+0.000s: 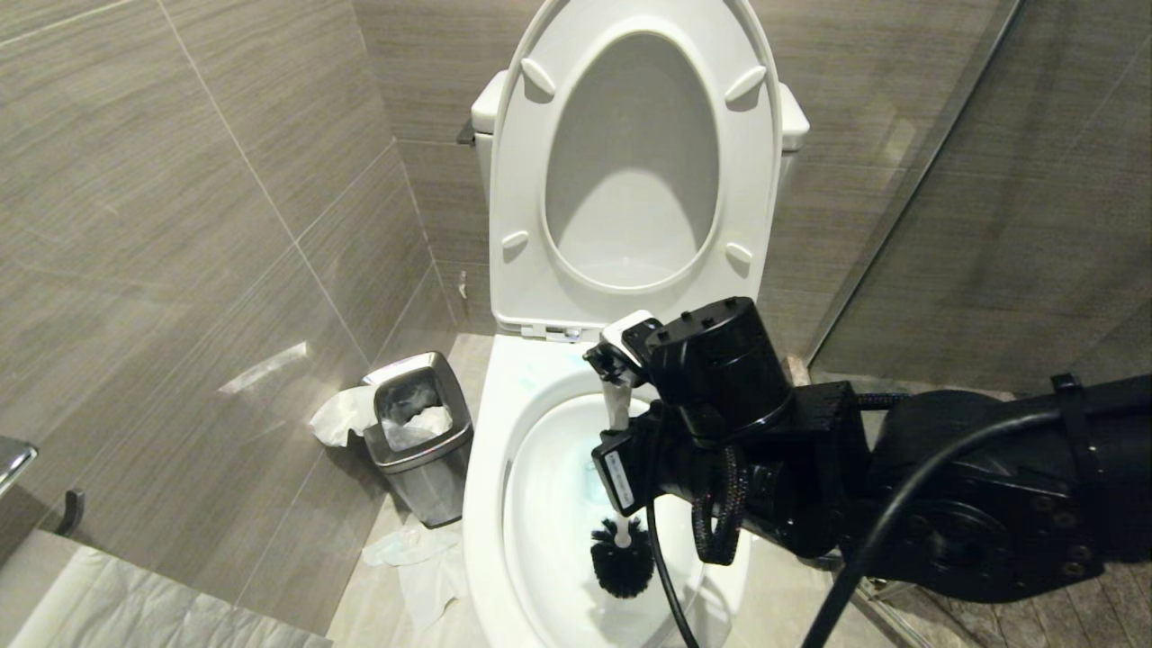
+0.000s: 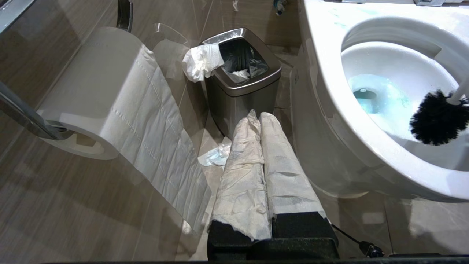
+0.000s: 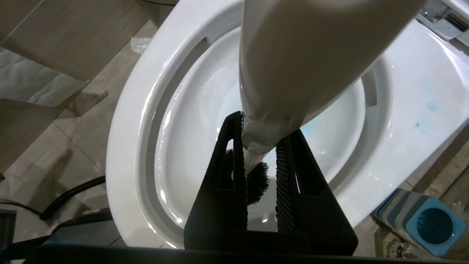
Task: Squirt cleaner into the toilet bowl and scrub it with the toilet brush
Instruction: Scrub the toilet bowl
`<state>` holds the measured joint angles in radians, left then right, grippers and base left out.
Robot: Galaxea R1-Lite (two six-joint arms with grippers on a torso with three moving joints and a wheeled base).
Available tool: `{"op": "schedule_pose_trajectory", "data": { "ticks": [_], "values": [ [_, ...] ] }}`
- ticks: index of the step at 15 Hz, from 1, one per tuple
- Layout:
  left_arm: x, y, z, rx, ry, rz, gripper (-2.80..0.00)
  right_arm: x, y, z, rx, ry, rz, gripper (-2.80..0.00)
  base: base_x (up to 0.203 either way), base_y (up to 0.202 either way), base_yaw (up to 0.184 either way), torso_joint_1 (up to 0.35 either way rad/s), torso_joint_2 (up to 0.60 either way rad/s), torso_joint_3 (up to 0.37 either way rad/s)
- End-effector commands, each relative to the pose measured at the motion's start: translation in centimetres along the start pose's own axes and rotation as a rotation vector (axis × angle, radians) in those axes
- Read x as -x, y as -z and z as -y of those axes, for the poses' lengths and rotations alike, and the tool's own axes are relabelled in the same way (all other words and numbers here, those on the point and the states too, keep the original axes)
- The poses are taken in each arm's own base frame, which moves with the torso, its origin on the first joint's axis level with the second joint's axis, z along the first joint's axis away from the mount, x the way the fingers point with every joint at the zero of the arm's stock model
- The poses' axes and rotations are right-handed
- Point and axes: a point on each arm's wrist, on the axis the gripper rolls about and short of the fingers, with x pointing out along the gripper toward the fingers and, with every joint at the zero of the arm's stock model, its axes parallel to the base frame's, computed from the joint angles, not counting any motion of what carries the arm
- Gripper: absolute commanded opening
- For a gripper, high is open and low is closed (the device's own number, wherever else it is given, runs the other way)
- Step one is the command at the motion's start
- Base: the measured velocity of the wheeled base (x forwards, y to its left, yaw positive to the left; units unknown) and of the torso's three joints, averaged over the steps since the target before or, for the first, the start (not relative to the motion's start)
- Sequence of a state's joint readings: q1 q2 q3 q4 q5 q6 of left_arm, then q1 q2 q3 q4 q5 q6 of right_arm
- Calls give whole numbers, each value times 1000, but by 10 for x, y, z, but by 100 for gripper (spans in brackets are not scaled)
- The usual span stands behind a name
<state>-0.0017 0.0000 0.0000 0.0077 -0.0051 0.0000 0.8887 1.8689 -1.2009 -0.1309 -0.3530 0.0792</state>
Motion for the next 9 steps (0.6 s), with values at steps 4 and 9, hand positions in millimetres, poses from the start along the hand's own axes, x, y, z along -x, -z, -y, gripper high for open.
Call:
{"op": "schedule_pose_trajectory", "data": {
  "ticks": [4, 9],
  "values": [
    [0, 0, 0, 0, 1, -2, -280, 14, -4, 31, -44, 64, 22, -280, 0, 0, 0, 0, 0, 0],
    [0, 0, 0, 0, 1, -2, -280, 2, -5, 54, -75, 130, 14, -280, 0, 0, 0, 0, 0, 0]
  ]
}}
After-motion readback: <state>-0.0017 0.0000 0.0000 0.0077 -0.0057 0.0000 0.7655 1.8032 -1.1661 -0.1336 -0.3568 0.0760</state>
